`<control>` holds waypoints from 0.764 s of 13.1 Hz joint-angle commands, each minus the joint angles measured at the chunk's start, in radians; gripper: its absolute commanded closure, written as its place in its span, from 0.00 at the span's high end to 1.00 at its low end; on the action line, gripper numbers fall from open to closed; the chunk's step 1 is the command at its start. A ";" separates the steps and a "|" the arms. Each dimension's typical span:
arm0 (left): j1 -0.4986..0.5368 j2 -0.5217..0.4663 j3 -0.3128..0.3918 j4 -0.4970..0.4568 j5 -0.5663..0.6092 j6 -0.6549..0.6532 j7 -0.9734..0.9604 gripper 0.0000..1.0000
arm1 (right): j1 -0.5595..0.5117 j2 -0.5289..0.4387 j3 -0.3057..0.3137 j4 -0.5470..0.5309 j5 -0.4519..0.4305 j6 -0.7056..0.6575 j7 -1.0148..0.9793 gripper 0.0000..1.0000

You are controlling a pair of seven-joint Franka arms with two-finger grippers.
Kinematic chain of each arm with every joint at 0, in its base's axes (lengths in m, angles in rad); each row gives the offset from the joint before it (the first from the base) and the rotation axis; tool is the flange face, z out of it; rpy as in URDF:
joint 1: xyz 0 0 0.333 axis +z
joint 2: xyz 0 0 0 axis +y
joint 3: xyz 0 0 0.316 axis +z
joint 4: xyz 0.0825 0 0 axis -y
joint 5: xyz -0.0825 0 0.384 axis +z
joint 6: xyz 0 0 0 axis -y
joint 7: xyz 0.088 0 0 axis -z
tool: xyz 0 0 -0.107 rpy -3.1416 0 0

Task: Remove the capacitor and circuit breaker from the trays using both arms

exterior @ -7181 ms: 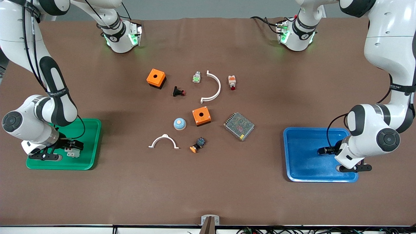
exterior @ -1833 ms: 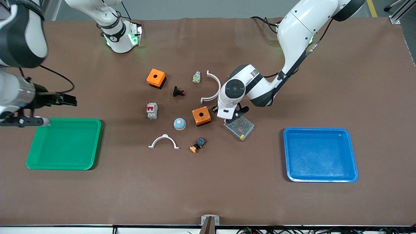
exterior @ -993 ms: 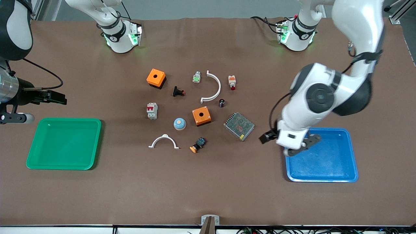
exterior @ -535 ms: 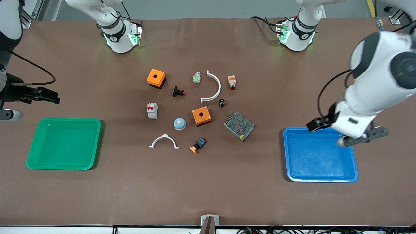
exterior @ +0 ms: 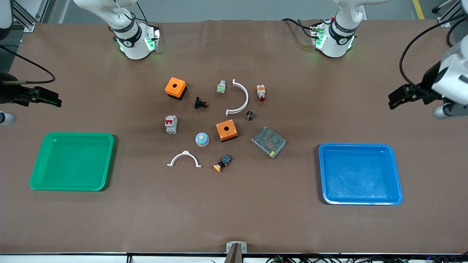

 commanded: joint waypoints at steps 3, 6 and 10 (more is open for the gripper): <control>-0.051 -0.120 0.102 -0.123 -0.037 0.004 0.067 1.00 | -0.036 -0.108 0.018 -0.066 0.010 0.000 0.000 1.00; -0.053 -0.124 0.097 -0.120 -0.034 0.004 0.070 1.00 | -0.020 -0.123 0.024 -0.078 0.010 -0.009 -0.001 1.00; -0.059 -0.123 0.094 -0.113 -0.031 0.003 0.070 1.00 | -0.020 -0.202 0.026 -0.195 0.011 0.058 0.000 1.00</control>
